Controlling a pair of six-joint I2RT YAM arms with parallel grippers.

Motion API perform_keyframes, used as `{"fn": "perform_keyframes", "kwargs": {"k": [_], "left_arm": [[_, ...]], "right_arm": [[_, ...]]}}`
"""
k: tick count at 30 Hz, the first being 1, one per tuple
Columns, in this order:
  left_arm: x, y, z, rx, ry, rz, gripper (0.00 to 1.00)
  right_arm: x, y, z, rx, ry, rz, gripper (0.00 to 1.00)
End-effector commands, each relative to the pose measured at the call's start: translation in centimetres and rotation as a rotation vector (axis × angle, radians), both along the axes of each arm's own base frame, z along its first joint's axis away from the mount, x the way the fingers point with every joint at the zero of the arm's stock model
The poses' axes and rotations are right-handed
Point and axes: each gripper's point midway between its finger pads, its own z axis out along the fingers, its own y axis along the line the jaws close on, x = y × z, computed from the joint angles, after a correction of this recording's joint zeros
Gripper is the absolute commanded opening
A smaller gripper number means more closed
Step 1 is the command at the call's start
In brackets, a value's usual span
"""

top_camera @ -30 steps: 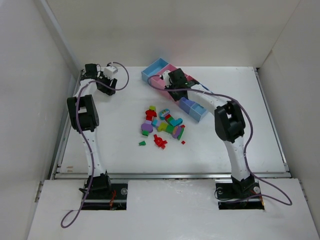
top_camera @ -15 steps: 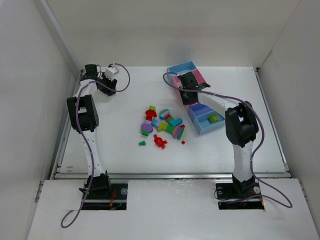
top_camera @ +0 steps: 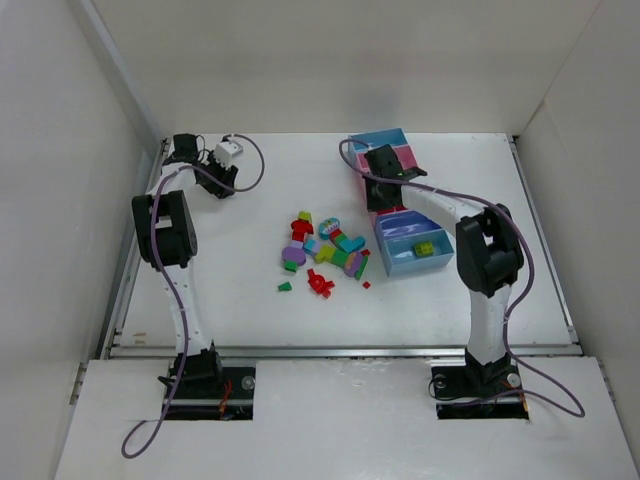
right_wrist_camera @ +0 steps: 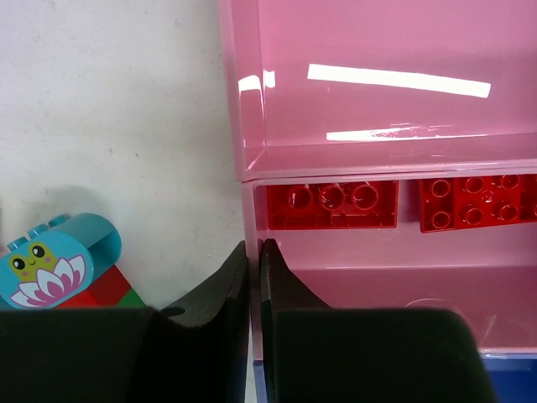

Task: Sort the legos into containers by color

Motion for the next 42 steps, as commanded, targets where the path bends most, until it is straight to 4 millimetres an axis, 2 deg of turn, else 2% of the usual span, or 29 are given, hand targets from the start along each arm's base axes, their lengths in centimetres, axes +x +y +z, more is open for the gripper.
{"fn": "perform_keyframes", "kwargs": {"k": [1,2,3,5,6,8,9,11,13,14,18,19,20,24,25,29,30,31,34,40,42], "left_arm": [[-2.4,-1.1,1.1,0.001,0.034,-0.044,0.00],[-2.6,-1.1,1.4,0.008,0.027,-0.053,0.00],[-3.3,-1.7,0.4,0.009,0.050,-0.070,0.00],[-3.9,-1.7,0.3,0.021,0.050,-0.090,0.00],[-4.6,-2.3,0.1,0.020,0.060,-0.100,0.00],[-5.0,-2.1,0.1,0.032,0.063,-0.102,0.00],[-4.9,-2.7,0.6,0.034,0.053,-0.114,0.00],[-5.6,-3.3,0.1,0.049,0.063,-0.135,0.00],[-6.1,-4.4,0.8,0.070,0.044,-0.188,0.00],[-6.7,-5.1,0.3,0.067,0.064,-0.202,0.00],[-6.6,-6.0,1.0,0.041,0.066,-0.215,0.00],[-6.6,-6.0,1.0,0.041,0.066,-0.215,0.00],[-6.4,-6.0,1.3,0.042,0.057,-0.215,0.00],[-6.6,-6.2,1.2,0.054,0.063,-0.228,0.00],[-6.5,-6.2,1.7,0.056,0.053,-0.227,0.00],[-6.2,-6.7,2.5,0.059,0.033,-0.236,0.00],[-6.2,-6.7,3.1,0.060,0.025,-0.236,0.00],[-6.2,-7.1,3.1,0.064,0.020,-0.251,0.00],[-6.5,-7.9,3.7,0.050,0.026,-0.280,0.00],[-6.5,-10.1,6.3,-0.014,-0.014,-0.346,0.00],[-6.5,-10.3,6.7,-0.024,-0.017,-0.352,0.00]], "right_arm": [[-1.4,0.8,-1.4,0.082,0.103,-0.064,0.00],[-1.4,0.7,-1.8,0.077,0.109,-0.078,0.00],[-1.4,0.8,-1.8,0.089,0.113,-0.097,0.00],[-1.7,1.3,-2.5,0.125,0.140,-0.125,0.00],[-1.4,1.6,-2.6,0.155,0.147,-0.170,0.00],[-1.1,1.9,-2.2,0.179,0.144,-0.201,0.00],[-1.0,2.3,-2.2,0.164,0.130,-0.200,0.00],[-1.2,2.2,-2.3,0.122,0.111,-0.218,0.00],[-2.0,1.7,-2.4,0.092,0.111,-0.226,0.00],[-2.6,1.4,-2.7,0.089,0.123,-0.234,0.00],[-4.4,-0.6,-3.4,0.059,0.112,-0.300,0.00],[-5.0,-1.4,-4.1,0.036,0.109,-0.312,0.00],[-5.2,-1.6,-3.5,0.041,0.095,-0.304,0.00],[-5.5,-2.4,-3.7,-0.011,0.080,-0.264,0.00],[-5.8,-2.4,-4.0,-0.015,0.094,-0.249,0.00],[-5.7,-0.9,-3.6,0.000,0.066,-0.152,0.01],[-5.4,-0.8,-3.2,-0.005,0.056,-0.137,0.01],[-5.2,-0.3,-2.3,-0.023,0.027,-0.094,0.01],[-5.4,0.4,-1.3,-0.105,-0.028,0.013,0.01],[-6.6,-0.5,-2.9,-0.150,-0.003,0.068,0.01],[-6.9,-0.7,-2.9,-0.152,0.001,0.068,0.01]]}}
